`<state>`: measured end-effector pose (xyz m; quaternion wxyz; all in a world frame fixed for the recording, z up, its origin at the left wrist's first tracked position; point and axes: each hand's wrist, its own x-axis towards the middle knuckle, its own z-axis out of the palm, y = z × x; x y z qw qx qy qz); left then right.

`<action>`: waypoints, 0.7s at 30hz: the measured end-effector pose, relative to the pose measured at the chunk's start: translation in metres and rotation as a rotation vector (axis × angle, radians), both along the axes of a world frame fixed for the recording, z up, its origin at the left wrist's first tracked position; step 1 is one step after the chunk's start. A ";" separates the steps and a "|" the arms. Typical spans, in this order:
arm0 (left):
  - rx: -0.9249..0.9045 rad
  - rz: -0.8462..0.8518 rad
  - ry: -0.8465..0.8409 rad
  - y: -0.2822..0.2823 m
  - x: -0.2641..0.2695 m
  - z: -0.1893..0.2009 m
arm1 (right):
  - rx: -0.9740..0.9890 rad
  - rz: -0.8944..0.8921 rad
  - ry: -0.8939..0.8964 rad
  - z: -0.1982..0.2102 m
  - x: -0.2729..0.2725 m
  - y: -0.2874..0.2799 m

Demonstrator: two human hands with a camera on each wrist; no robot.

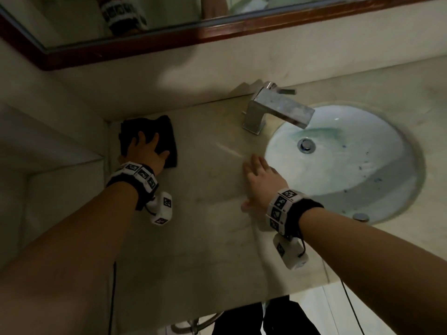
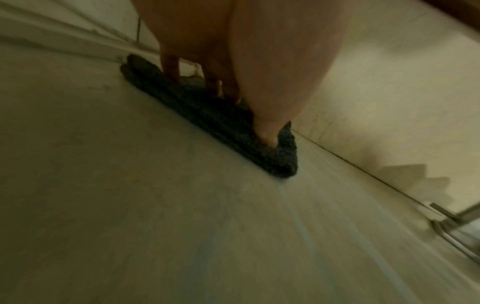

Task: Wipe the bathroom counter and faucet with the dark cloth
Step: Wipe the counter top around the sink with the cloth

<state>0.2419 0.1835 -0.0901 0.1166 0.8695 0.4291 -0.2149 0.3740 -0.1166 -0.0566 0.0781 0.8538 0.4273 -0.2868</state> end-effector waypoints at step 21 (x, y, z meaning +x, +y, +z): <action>-0.016 -0.090 -0.015 -0.223 -0.101 0.023 | -0.048 0.028 -0.004 0.010 -0.002 -0.002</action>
